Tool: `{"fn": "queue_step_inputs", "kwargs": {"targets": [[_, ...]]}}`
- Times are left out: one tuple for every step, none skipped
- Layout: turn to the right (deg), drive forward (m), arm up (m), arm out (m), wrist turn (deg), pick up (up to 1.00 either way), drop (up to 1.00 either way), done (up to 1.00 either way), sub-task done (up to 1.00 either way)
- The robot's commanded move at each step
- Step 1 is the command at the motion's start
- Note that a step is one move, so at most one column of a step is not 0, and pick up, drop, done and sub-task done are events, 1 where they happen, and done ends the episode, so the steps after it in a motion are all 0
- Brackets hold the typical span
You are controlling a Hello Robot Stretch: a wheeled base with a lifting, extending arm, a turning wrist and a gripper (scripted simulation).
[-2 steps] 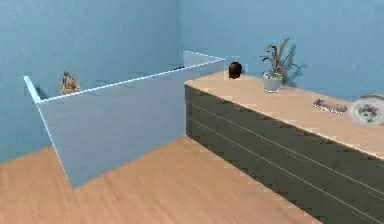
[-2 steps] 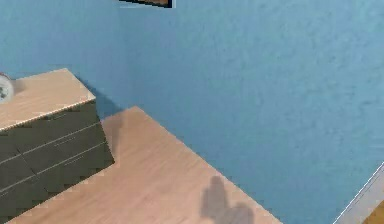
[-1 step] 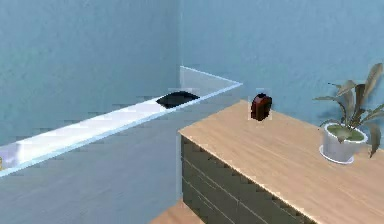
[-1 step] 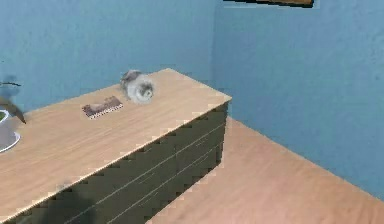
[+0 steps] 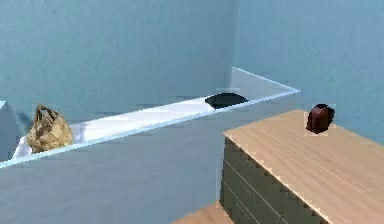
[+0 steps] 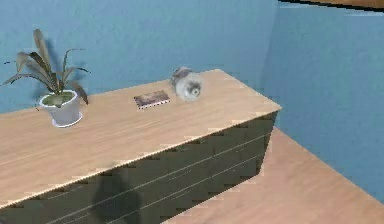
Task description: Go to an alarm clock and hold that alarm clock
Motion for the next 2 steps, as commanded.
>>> {"fn": "queue_step_inputs", "kwargs": {"targets": [[0.0, 0.15, 0.0, 0.0, 0.0, 0.0, 0.0, 0.0, 0.0], [-45.0, 0.0, 0.0, 0.0, 0.0, 0.0, 0.0, 0.0, 0.0]]}}
